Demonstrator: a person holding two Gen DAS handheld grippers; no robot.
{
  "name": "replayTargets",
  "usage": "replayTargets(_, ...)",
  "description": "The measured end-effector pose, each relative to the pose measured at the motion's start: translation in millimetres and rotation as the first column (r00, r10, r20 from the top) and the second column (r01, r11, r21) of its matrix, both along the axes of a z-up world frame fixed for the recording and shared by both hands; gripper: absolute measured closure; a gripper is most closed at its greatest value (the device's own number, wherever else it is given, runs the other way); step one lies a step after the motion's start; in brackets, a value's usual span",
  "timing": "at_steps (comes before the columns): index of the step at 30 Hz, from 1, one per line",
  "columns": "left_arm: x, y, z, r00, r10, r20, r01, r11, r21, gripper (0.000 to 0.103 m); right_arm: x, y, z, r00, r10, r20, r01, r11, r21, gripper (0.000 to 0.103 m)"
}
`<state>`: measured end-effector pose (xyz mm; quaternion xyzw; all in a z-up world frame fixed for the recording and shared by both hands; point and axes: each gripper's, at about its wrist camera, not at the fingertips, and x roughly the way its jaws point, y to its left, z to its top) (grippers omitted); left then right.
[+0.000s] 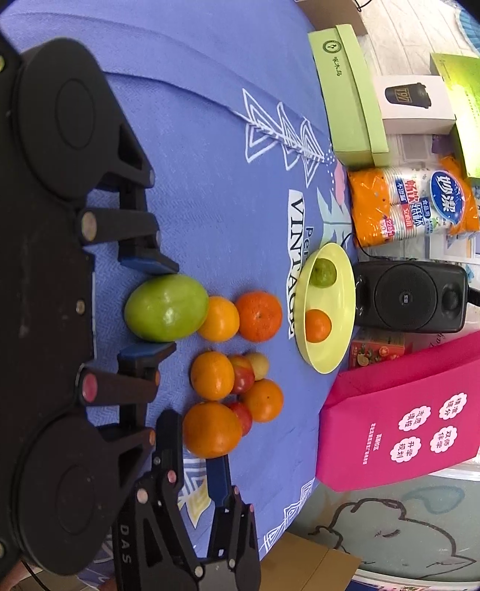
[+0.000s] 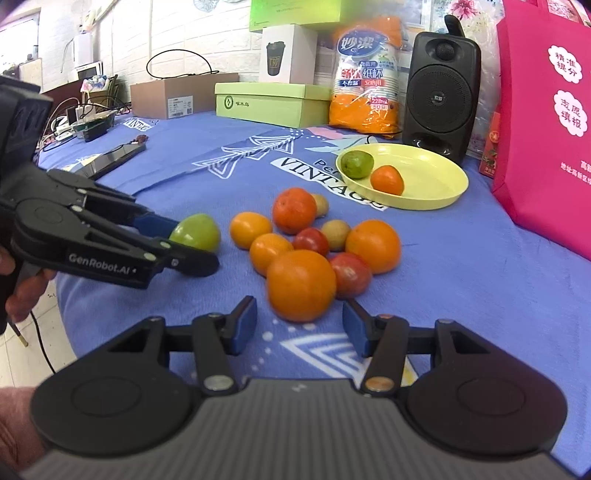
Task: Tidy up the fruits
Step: 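Grasp a second green tomato with the left gripper while the right gripper grasps a large orange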
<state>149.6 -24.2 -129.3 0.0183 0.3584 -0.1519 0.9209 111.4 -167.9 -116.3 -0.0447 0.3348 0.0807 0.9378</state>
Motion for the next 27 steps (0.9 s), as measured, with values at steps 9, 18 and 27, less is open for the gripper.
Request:
replayTargets(9,-1.3,2.5,-2.5,1.000,0.001,0.001,-0.001,1.000,-0.005,0.064,4.5,7.5,-2.5,1.000,-0.007,0.010,0.007,1.000,-0.028,0.062)
replayTargets(18,-3.8,11.8,1.0,1.000,0.007,0.011,-0.007,1.000,-0.018,0.067,-16.8,-16.5,3.8,0.997,-0.073,0.005,0.073,0.997,0.032,0.062)
replayTargets(27,-4.4,19.2,13.9,0.999,0.014,0.037,-0.012,0.999,-0.036,0.067,-23.0,-29.9,7.7,0.994,-0.107,0.007,0.107,0.994,0.016,0.062)
